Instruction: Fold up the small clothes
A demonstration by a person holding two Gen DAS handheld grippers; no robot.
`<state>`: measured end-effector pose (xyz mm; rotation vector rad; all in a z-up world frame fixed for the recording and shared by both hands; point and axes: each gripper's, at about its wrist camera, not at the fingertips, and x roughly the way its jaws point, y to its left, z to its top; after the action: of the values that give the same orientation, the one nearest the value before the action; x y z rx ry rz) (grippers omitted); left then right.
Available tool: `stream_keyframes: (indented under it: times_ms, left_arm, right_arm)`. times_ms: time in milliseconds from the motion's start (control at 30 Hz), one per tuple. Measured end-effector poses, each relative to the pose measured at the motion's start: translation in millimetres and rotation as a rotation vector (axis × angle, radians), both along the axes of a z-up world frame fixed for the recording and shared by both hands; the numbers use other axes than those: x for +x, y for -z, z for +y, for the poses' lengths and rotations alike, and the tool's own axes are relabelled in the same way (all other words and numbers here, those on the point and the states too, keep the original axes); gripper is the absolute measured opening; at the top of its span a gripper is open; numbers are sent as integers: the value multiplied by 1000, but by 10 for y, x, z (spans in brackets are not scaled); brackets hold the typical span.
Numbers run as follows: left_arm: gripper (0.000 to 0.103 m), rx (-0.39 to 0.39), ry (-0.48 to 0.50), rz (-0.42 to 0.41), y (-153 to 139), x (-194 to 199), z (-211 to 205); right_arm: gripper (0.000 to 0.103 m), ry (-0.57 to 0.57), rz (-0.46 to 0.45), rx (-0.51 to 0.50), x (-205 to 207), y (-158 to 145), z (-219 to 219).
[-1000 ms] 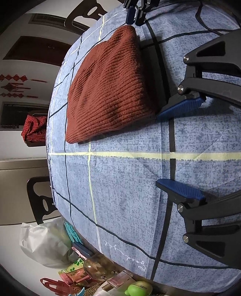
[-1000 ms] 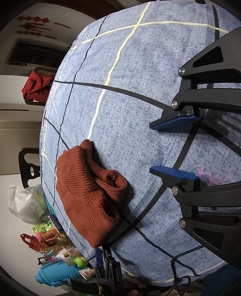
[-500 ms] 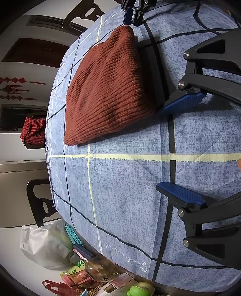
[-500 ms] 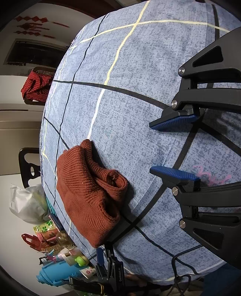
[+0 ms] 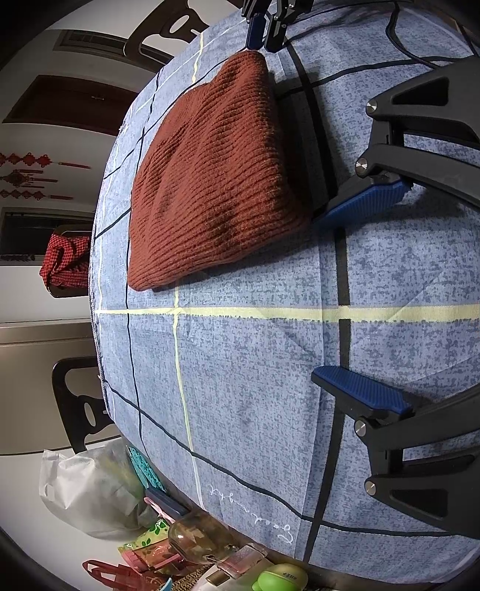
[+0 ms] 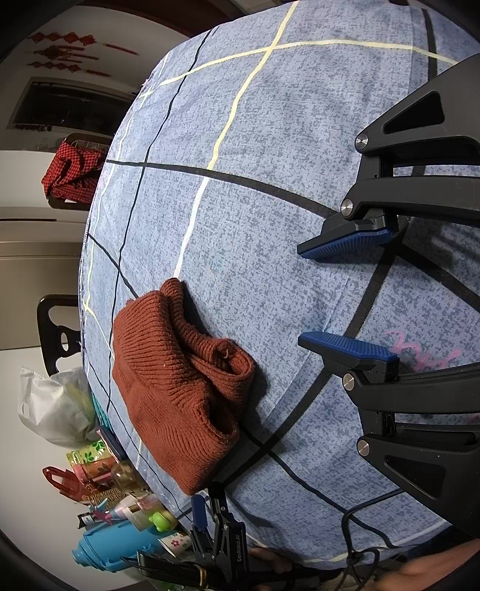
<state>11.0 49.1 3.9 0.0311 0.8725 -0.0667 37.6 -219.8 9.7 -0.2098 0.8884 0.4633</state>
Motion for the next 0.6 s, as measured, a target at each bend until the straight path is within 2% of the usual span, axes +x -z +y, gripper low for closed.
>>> stream_keyframes:
  times_ms: [600]
  left_arm:
    - [80, -8, -1, 2, 14, 10, 13]
  right_arm:
    - [42, 1, 0, 1, -2, 1, -1]
